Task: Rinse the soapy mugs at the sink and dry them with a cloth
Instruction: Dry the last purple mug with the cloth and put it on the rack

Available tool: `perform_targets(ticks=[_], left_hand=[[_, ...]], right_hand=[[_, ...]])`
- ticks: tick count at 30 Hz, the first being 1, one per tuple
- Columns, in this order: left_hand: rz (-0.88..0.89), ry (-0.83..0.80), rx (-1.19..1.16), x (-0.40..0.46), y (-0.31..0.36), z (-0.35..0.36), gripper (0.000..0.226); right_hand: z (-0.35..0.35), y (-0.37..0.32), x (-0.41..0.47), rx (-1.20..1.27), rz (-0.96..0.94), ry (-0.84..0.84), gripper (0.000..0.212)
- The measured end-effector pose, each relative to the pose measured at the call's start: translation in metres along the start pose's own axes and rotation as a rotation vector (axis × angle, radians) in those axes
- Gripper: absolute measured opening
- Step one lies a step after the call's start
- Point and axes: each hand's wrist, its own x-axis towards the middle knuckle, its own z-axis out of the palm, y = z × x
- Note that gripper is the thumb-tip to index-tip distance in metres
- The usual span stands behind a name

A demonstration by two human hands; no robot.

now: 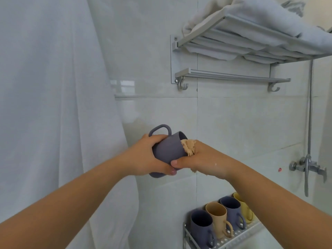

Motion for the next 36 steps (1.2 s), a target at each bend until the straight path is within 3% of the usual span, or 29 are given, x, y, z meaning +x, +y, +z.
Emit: perform_targets(ticks=[2,6,10,12,15,17,18,19,21,22,24,26,28,32,34,36], left_hand=[[0.035,0.097,-0.004,-0.002,-0.001,0.008,0.070],[0.070,0.270,0.097,-0.001,-0.009,0.027,0.088],[0.099,0.228,0.141,-0.003,-0.022,0.029,0.093],[0.180,0.239,0.116,-0.008,-0.029,0.023,0.076],[0.315,0.576,-0.046,-0.009,-0.031,0.015,0.012],[0.220,0.721,-0.243,0.000,-0.028,0.008,0.015],[0.122,0.658,-0.357,0.006,-0.025,-0.001,0.011],[0.021,0.487,-0.442,0.011,-0.023,-0.010,0.016],[-0.139,-0.108,-0.530,0.015,-0.019,-0.029,0.056],[-0.165,-0.347,-0.510,0.017,-0.019,-0.035,0.063],[-0.087,-0.644,-0.454,0.017,-0.016,-0.036,0.049],[-0.006,-0.640,-0.408,0.018,-0.015,-0.031,0.043],[-0.002,-0.483,-0.386,0.020,-0.012,-0.024,0.052],[0.036,-0.274,-0.155,0.023,-0.011,-0.017,0.063],[0.059,-0.171,-0.109,0.022,-0.008,-0.012,0.060],[0.098,-0.017,-0.057,0.021,-0.005,-0.001,0.056]], right_hand=[[0.003,0.002,0.004,0.048,0.014,0.045,0.014],[0.009,0.012,0.015,0.181,0.086,0.198,0.025],[0.004,0.015,0.018,0.100,0.059,0.163,0.020],[-0.005,0.014,0.015,-0.009,0.031,0.149,0.010],[-0.017,0.015,0.011,-0.143,0.012,0.145,0.014],[-0.018,0.015,0.009,-0.223,0.011,0.101,0.023],[-0.017,0.012,0.008,-0.253,0.009,0.064,0.027],[-0.015,0.009,0.008,-0.271,-0.005,0.023,0.030],[-0.012,0.001,0.007,-0.280,-0.034,-0.071,0.033],[-0.011,-0.002,0.007,-0.277,-0.042,-0.111,0.032],[-0.012,-0.007,0.005,-0.267,-0.048,-0.155,0.026],[-0.014,-0.010,0.004,-0.254,-0.046,-0.180,0.020],[-0.015,-0.012,0.003,-0.182,-0.036,-0.182,0.021],[-0.014,-0.007,0.003,-0.033,0.033,-0.108,0.075],[-0.013,-0.001,0.006,0.065,0.051,-0.016,0.067],[-0.011,0.004,0.012,0.200,0.073,0.088,0.044]])
